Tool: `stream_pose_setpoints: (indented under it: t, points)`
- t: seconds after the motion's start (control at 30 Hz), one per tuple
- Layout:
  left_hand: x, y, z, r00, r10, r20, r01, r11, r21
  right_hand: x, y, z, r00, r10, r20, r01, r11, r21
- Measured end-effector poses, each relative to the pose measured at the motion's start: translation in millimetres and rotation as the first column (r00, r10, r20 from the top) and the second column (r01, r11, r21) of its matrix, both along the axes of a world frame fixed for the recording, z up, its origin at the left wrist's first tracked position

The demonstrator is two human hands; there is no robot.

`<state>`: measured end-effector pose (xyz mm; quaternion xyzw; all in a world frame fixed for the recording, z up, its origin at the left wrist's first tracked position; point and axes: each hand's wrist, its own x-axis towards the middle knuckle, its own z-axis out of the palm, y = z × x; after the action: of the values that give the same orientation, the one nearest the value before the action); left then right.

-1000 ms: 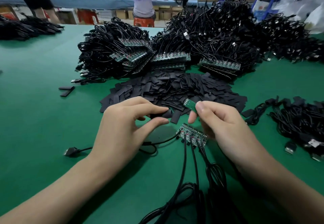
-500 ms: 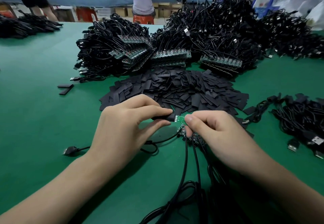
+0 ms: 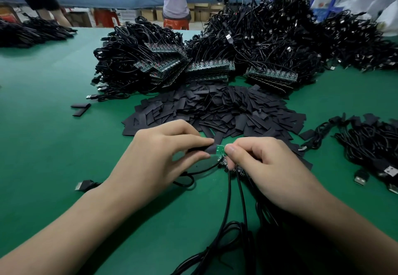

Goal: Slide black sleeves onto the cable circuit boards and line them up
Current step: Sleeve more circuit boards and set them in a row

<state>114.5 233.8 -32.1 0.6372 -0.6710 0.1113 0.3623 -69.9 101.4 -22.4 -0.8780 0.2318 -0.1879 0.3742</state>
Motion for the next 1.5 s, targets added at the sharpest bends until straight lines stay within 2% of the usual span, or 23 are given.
stream_pose_setpoints:
  t: [0.13, 0.23, 0.43, 0.6, 0.7, 0.87, 0.97, 1.2, 1.37, 1.5]
  points:
    - [-1.9, -1.0, 0.4, 0.999, -0.043, 0.017, 0.043, 0.999, -0.023, 0.6, 1.1, -1.7, 1.000, 0.016, -0.017, -0.016, 0.999, 0.036]
    - [-6.4, -1.6, 0.8, 0.998, -0.056, 0.009, 0.056, 0.998, -0.040, 2.1, 6.2, -3.8, 0.999, 0.043, 0.023, -0.043, 0.999, 0.000]
    - [-6.4, -0.9, 0.2, 0.999, 0.034, 0.021, -0.030, 0.987, -0.159, 2.6, 3.6, -4.2, 0.992, 0.085, 0.090, -0.092, 0.993, 0.078]
    - [-3.3, -0.3, 0.9, 0.998, -0.009, 0.058, 0.015, 0.994, -0.104, -0.2, 1.1, -3.6, 0.992, 0.034, 0.123, -0.019, 0.992, -0.123]
    - [-4.1, -0.5, 0.1, 0.996, 0.004, 0.091, 0.006, 0.993, -0.114, -0.4, 2.4, -0.4, 0.991, 0.024, 0.132, -0.003, 0.987, -0.162]
    - [-6.1, 0.8, -0.8, 1.000, 0.013, 0.015, -0.011, 0.988, -0.155, -0.3, 4.6, 1.2, 0.987, 0.038, 0.157, -0.034, 0.999, -0.027]
    - [-7.8, 0.9, -1.5, 1.000, 0.019, -0.014, -0.021, 0.985, -0.169, -1.0, 2.3, 1.2, 0.989, 0.049, 0.143, -0.049, 0.999, -0.008]
    - [-8.6, 0.9, -3.4, 0.999, -0.046, 0.021, 0.049, 0.984, -0.173, -1.8, 2.3, 1.2, 0.991, 0.101, 0.086, -0.103, 0.995, 0.015]
    - [-9.3, -0.4, -4.8, 0.996, -0.084, 0.031, 0.088, 0.984, -0.156, -0.3, 3.7, 1.4, 0.986, 0.135, 0.101, -0.141, 0.989, 0.054]
    - [-9.5, -1.3, -5.6, 0.999, -0.052, -0.010, 0.050, 0.986, -0.161, -0.8, 0.9, 0.6, 0.986, 0.101, 0.129, -0.113, 0.990, 0.090]
